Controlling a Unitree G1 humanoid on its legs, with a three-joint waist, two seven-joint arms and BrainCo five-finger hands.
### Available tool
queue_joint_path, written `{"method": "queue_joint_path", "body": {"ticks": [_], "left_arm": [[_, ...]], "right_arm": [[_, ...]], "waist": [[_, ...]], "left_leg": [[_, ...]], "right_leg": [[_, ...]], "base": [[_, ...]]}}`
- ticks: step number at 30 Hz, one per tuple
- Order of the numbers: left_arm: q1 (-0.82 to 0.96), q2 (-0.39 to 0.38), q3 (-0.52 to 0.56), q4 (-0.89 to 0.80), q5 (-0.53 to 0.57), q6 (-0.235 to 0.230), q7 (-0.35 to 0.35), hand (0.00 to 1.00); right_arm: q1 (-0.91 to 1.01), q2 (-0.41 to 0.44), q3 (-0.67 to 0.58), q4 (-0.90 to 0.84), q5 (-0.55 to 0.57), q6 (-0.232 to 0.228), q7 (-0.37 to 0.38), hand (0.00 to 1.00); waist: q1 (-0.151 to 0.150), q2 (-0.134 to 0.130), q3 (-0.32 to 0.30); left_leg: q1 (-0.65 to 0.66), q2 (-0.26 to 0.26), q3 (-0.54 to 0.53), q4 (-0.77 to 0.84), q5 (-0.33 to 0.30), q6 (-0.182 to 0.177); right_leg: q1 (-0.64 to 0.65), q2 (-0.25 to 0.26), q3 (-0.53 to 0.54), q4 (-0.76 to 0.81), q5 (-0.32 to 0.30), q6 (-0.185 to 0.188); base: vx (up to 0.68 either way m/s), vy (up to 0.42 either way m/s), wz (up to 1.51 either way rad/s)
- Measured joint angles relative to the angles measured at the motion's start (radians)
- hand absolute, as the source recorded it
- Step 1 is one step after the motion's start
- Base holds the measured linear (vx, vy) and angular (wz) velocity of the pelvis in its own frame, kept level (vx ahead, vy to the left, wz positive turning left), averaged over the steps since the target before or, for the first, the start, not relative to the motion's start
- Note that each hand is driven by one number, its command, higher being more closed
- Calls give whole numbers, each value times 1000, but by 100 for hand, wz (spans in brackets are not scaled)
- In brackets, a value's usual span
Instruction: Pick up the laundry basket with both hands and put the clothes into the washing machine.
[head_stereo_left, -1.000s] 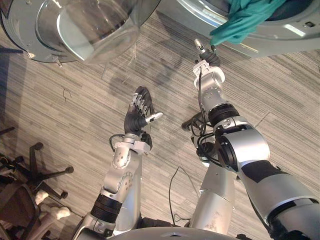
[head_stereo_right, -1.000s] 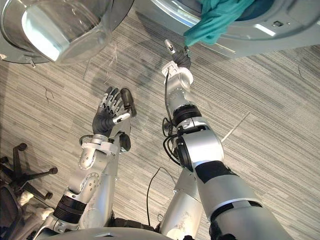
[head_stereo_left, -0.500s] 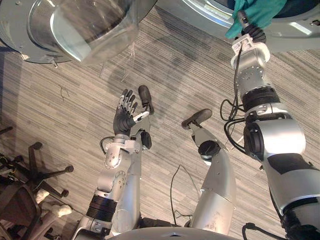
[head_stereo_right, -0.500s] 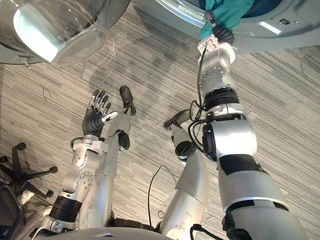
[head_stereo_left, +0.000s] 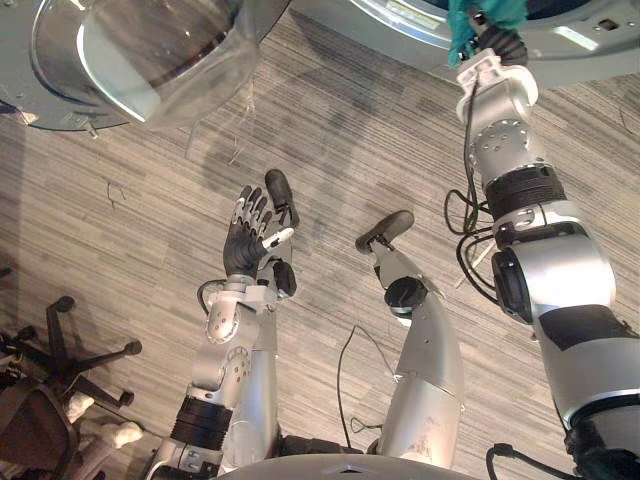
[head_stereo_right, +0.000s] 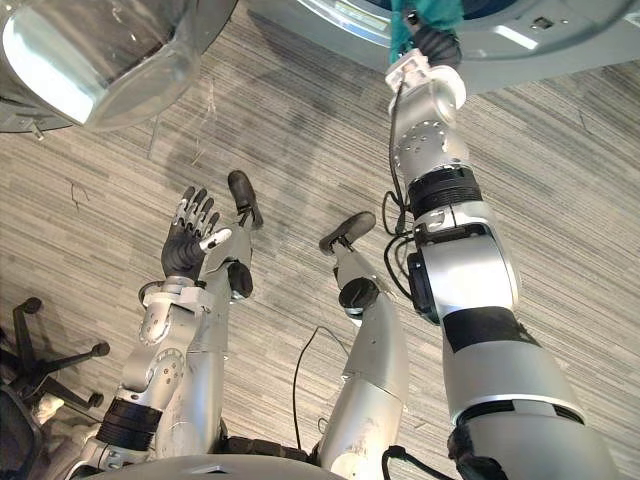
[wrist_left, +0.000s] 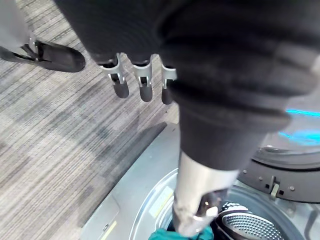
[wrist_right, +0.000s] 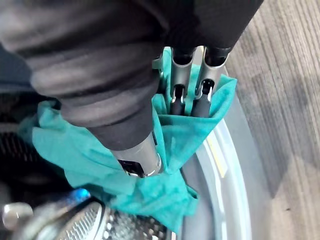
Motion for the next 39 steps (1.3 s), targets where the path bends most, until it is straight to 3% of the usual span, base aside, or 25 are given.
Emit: {"method": "queue_joint_path", "body": {"ticks": [2,3,5,8,9,10,15,18,20,22,30,33,39], "left_arm": [[16,4,-12,15,-1,1,-18,0],[16,4,-22,21,-2,1,-27,0],[15,9,-58,35,-3,-4,-41,0],[-7,8,-80,81,-10,2,-40,0],[-10,8,-93,83,-11,2,-39,0],[-17,8,-100,86,-20,3,-39,0],[-22,25,-96,88,-39,2,-31,0],[-16,42,-86,78,-38,1,-28,0],[-16,49,-77,70,-37,0,-23,0],[-16,44,-57,68,-37,0,-12,0],[-12,49,33,25,-37,-11,-12,0],[-12,49,32,38,-34,-10,-23,0],[-13,47,28,82,-4,0,-52,0]], "right_arm": [[-156,-51,66,-186,-69,-12,84,100],[-186,-50,69,-167,-24,33,75,100],[-92,-27,-29,-255,-26,-52,74,100],[-80,47,-139,-268,-25,-75,28,100],[-47,84,-205,-294,-28,-121,19,0],[-24,122,-259,-311,-39,-162,0,0],[112,216,-428,-307,-203,-204,-43,0],[254,250,-476,-243,-303,-154,-46,0],[380,281,-478,-200,-303,-119,-39,0],[468,304,-472,-187,-302,-100,-5,0],[731,404,-415,-232,-321,-68,136,0],[768,418,-389,-233,-346,-57,179,0],[826,424,-387,-225,-436,-44,188,0]], "waist": [[-7,0,0],[0,-4,2],[9,-14,9],[7,-15,10],[15,-15,10],[21,-15,10],[21,-17,9],[-3,-18,8],[-28,-18,8],[-32,-19,8],[-45,-22,6],[-48,-45,-7],[-54,-57,-14]], "left_leg": [[12,13,3,11,-2,-4],[24,15,4,7,0,-6],[45,10,2,-16,3,-11],[52,2,2,-46,24,-20],[51,1,1,-49,28,-21],[51,-1,1,-50,28,-20],[71,-12,6,-53,19,-14],[91,-21,28,-79,18,-14],[98,-27,36,-96,18,-14],[109,-28,50,-110,18,-14],[144,-33,72,-135,14,-19],[157,-28,86,-117,-7,-20],[157,3,86,-25,-67,-21]], "right_leg": [[7,11,9,0,-1,-2],[12,13,13,1,-4,-5],[25,13,15,6,-17,-4],[24,10,6,6,-17,-3],[24,9,5,7,-17,-4],[25,7,5,8,-16,-4],[40,2,14,-3,-15,1],[39,3,31,-24,-5,17],[39,5,35,-38,3,30],[40,10,43,-50,10,32],[57,21,57,-75,18,23],[68,30,74,-94,29,24],[110,54,86,-126,44,33]], "base": [[-60,-85,-19],[-59,-87,-6],[-44,-84,6],[-10,-43,9],[2,-25,13],[1,-23,12],[-19,-9,2],[-43,-12,-17],[-30,-3,-7],[-31,-24,-10],[-15,-26,-4],[-29,-29,-15],[-38,-24,-12]]}}
